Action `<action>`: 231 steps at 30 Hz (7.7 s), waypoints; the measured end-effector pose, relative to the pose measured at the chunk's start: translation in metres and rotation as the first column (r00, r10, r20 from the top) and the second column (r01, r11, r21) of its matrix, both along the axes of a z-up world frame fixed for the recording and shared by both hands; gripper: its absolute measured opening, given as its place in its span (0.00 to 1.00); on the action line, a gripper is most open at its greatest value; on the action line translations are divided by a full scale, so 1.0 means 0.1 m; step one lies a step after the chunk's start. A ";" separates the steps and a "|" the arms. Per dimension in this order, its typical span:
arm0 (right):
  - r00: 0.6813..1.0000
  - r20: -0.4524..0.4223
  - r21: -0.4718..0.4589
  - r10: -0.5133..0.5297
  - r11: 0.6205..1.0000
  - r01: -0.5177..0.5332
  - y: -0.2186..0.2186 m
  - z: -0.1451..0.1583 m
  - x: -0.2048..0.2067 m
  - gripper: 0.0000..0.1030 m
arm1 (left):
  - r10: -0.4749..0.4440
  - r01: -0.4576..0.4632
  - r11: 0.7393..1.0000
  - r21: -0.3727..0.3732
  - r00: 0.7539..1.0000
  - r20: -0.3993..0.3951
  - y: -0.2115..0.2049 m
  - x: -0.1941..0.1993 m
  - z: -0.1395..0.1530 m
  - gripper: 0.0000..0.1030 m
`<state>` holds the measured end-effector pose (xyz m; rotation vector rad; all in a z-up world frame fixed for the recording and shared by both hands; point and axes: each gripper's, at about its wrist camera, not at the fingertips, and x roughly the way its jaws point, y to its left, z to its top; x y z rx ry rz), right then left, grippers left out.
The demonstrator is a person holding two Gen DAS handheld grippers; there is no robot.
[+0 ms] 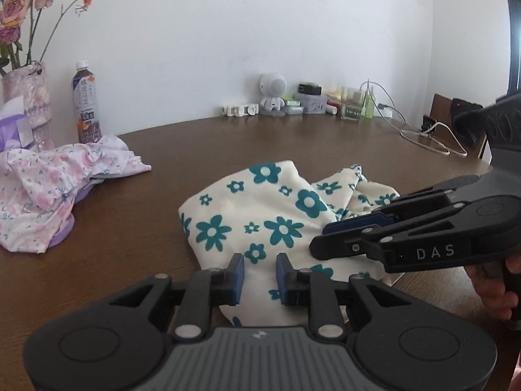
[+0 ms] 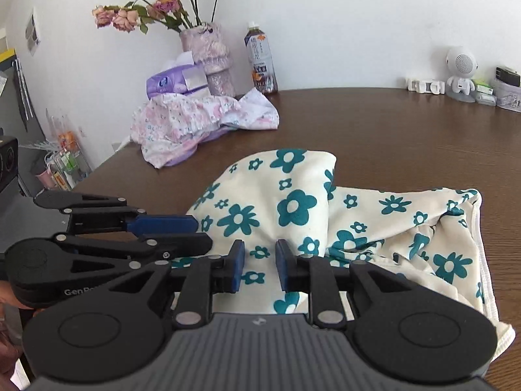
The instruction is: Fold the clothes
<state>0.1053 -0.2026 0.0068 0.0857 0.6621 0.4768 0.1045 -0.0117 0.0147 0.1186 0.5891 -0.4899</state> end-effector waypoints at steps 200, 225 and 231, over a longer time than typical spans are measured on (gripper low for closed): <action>0.947 -0.254 0.170 -0.196 0.955 0.243 -0.23 0.08 1.19 0.45 | 0.282 -0.413 0.863 -0.291 0.872 -0.400 0.48 1.26 0.03 0.50; 0.911 -0.351 0.197 -0.218 0.934 0.299 -0.35 -0.08 1.04 0.16 | 0.205 -0.330 0.906 -0.265 0.890 -0.407 0.37 1.11 0.01 0.27; 0.913 -0.332 0.227 -0.236 0.920 0.320 -0.38 -0.02 0.89 0.40 | 0.214 -0.369 0.875 -0.312 0.875 -0.435 0.49 0.98 0.05 0.34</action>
